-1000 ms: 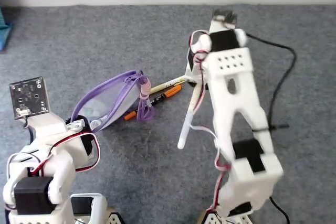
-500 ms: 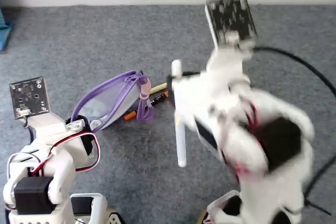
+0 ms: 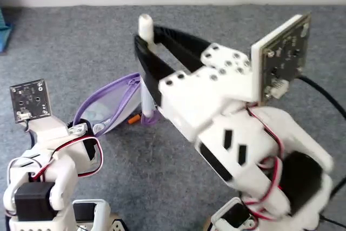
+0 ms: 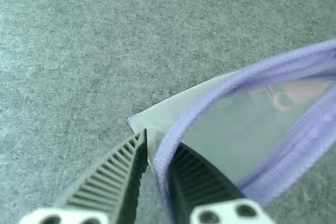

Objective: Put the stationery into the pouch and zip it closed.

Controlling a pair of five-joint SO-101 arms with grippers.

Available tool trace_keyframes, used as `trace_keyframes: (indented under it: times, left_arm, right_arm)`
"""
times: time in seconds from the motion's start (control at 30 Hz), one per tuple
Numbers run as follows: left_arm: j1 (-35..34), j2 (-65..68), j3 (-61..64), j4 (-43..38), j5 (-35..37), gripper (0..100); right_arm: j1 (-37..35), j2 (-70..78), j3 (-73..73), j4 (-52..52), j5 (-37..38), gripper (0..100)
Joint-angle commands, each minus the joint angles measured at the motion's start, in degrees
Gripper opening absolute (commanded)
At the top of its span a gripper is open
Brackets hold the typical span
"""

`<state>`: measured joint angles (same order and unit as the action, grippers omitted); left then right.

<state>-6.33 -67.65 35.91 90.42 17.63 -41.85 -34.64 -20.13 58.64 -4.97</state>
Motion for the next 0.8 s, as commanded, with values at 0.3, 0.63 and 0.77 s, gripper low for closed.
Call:
trace_keyframes:
  times: [0.3,0.63,0.77]
  left_arm:
    - [-0.62,0.44,1.01,-1.05,0.53,1]
    - [-0.62,0.44,1.01,-1.05,0.53,1]
    - [-0.62,0.44,1.01,-1.05,0.53,1]
  right_arm:
    - [-10.33,-0.57,22.24,-26.42,5.27,0.8]
    - [-11.21,-3.30,43.34,-41.36,16.53,0.9]
    - [-11.21,-7.69,47.21,-38.37,16.88,1.0]
